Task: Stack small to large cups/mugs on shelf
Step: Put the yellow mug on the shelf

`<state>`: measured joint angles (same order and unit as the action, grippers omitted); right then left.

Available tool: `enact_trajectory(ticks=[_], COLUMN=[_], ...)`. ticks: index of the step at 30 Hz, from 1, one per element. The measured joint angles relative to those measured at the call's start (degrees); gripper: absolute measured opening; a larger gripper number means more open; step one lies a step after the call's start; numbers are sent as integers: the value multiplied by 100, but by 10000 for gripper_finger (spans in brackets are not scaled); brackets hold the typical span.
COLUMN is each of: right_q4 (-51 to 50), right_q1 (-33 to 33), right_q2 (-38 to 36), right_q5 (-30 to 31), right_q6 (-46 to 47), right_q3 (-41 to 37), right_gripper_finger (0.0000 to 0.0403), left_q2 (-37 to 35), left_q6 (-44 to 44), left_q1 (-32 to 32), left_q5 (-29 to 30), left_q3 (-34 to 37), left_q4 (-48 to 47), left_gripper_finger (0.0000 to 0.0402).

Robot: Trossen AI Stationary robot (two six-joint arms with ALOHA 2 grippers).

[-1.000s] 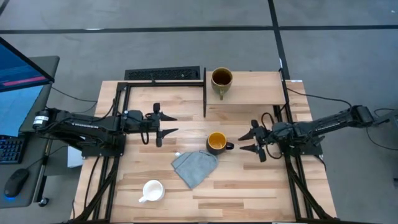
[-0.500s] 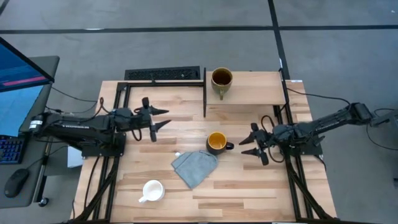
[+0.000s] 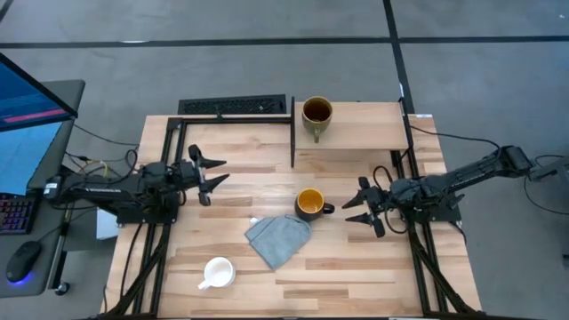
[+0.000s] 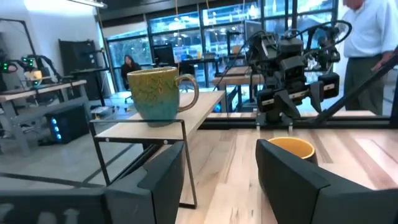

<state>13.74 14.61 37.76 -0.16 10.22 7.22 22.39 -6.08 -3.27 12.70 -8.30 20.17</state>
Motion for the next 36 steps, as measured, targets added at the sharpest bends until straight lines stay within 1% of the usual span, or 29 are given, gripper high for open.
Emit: enact_trajectory(ticks=[7, 14, 18, 28, 33, 36], right_q4=[0, 0, 0, -1, -2, -2], right_q1=[0, 0, 0, -11, -42, -115], right_q2=[0, 4, 4, 4, 4, 15], right_q5=[-2, -2, -2, 4, 13, 22], right_q6=[222, 299, 633, 669, 1150, 1244], right_q3=[0, 0, 0, 0, 0, 0], right_gripper_finger=[221, 221, 221, 221, 221, 221], left_q2=[-379, -510, -563, -557, -557, -557], left_q6=[261, 349, 538, 524, 513, 511], left_q1=[0, 0, 0, 0, 0, 0], left_q5=[-23, -18, 63, 152, 151, 150], left_q3=[505, 757, 766, 772, 777, 779], left_q4=[59, 99, -7, -11, -16, -16], left_gripper_finger=[190, 190, 190, 190, 190, 190])
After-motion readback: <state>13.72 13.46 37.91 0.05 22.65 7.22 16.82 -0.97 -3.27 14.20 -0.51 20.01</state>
